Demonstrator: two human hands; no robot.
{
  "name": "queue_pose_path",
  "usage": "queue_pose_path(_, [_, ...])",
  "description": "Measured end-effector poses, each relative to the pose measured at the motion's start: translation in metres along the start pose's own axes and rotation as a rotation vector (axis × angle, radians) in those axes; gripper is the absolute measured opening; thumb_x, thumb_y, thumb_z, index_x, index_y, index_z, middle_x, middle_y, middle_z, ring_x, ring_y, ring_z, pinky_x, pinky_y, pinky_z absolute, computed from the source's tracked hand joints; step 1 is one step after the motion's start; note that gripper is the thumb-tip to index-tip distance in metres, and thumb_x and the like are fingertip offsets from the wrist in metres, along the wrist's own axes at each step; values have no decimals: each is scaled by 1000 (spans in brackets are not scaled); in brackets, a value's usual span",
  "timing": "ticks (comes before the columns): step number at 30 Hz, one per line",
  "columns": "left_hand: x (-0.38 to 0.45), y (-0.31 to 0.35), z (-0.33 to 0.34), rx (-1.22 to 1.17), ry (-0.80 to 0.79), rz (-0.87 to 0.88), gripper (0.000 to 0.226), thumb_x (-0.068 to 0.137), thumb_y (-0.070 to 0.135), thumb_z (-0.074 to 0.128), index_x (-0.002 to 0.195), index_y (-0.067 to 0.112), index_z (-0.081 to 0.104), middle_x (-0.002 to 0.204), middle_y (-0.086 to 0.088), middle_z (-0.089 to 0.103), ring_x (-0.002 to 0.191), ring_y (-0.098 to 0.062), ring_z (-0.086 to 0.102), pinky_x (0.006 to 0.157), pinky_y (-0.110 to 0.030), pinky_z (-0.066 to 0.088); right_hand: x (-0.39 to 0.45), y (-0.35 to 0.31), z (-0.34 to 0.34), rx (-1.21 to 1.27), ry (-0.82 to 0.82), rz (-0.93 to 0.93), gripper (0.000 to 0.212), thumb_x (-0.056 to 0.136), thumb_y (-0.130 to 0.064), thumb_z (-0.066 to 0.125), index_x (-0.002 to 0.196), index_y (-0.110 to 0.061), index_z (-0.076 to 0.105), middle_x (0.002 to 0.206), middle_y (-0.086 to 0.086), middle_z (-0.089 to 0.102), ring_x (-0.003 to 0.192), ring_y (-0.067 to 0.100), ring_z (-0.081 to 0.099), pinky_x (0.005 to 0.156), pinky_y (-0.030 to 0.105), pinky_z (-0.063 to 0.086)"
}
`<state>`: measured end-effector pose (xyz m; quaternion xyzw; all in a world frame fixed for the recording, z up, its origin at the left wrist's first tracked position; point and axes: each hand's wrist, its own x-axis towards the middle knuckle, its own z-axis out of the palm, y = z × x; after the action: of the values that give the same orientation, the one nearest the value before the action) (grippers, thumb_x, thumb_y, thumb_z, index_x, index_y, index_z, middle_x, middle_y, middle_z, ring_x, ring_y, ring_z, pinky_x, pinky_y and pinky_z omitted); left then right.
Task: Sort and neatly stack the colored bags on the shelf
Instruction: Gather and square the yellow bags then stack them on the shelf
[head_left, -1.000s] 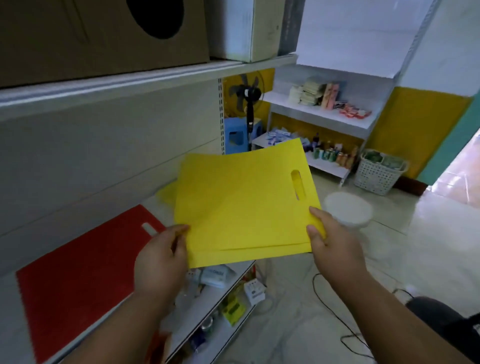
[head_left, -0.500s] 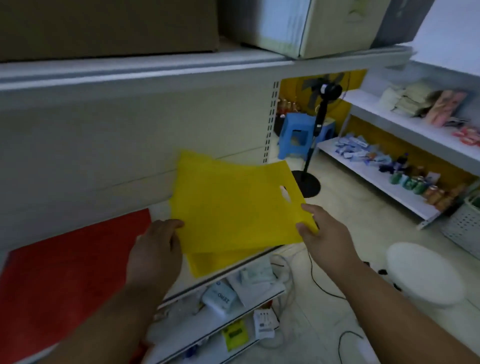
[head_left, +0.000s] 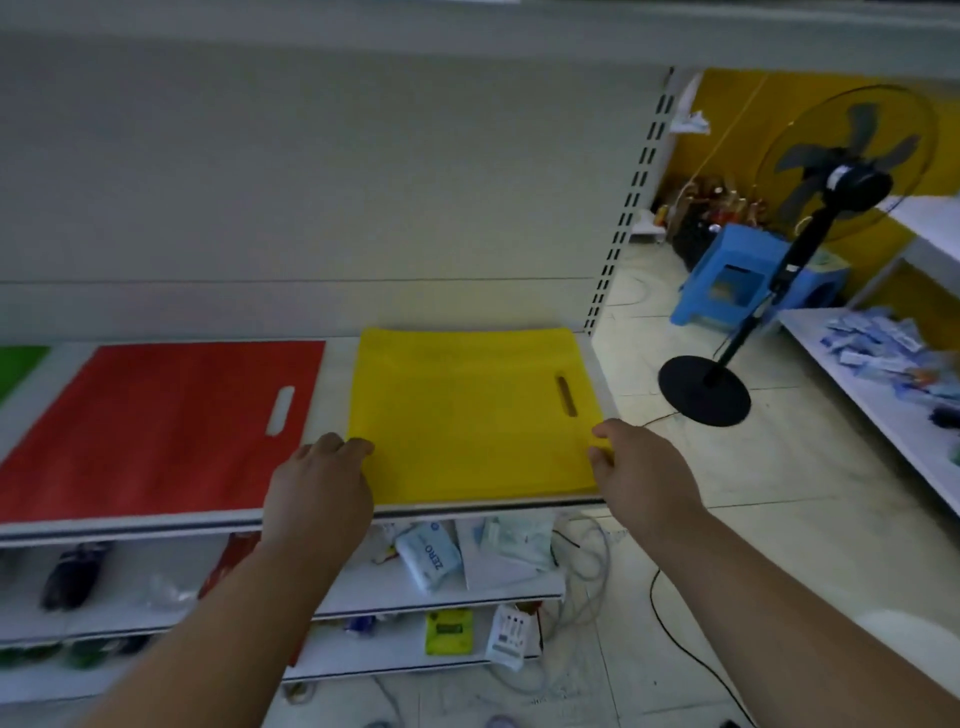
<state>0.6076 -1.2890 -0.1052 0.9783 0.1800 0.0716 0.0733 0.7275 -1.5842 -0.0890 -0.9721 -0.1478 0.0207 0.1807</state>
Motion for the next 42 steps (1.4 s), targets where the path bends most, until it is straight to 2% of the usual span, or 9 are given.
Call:
queue_pose_path(5, [6,6,-1,92,-25,-9,33,84,14,58,114,21,70,97,-8,62,81,-32,60,66,-35,47,14,-1,0,-135,-84,0,21,98,-29,49,113,-15,55,100,6,61,85,25,59,66,35,49])
queue_pose_path(9, [5,10,-3,165,-10,15,21,82,15,64,100,19,73,91,-9,55,72,-31,58,61,-34,43,17,-9,-10,-290,-92,-5,19,94,-28,52,107,-14,53,88,4,44,85,28,57,61,33,38])
queue_pose_path(13, [-2,4,-9,87,71,20,26,80,20,71,106,17,71,93,-10,57,75,-32,60,63,-37,47,13,-41,-23,-283,-90,-112,42,95,-36,52,132,-16,46,111,9,53,96,28,59,69,35,46])
queue_pose_path(16, [-14,-17,-21,2,118,11,26,82,24,70,108,19,70,95,-7,59,80,-32,61,66,-38,49,6,-86,-24,-255,-46,-234,39,97,-40,50,126,-16,50,118,8,54,102,27,57,79,36,45])
queue_pose_path(21, [-54,-102,-52,-62,176,-80,28,81,27,58,104,18,71,87,-6,57,72,-35,59,61,-39,53,-15,-203,-7,-190,-12,-376,41,97,-44,48,129,-18,48,119,6,53,103,27,56,80,36,47])
queue_pose_path(28, [-155,-294,-104,10,266,-353,36,76,33,51,105,23,70,87,-5,63,75,-33,64,62,-37,53,-72,-415,60,-54,16,-639,44,90,-49,53,122,-20,54,115,6,55,105,30,57,86,39,47])
queue_pose_path(31, [-207,-370,-129,29,269,-510,38,77,35,49,107,24,69,86,-3,62,75,-31,64,61,-36,53,-99,-506,88,24,-26,-774,48,89,-49,55,126,-17,53,118,9,54,106,33,57,87,40,48])
queue_pose_path(37, [-278,-487,-164,30,334,-755,29,85,27,66,114,29,67,97,4,64,81,-22,64,64,-32,49,-136,-663,137,171,-140,-951,57,92,-49,55,140,-21,44,130,4,49,114,25,52,90,35,45])
queue_pose_path(42, [-288,-583,-168,10,403,-866,32,84,34,52,112,28,67,92,8,61,80,-19,64,65,-33,52,-148,-773,190,216,-224,-1080,49,91,-46,58,132,-21,50,121,3,52,107,26,54,87,39,48])
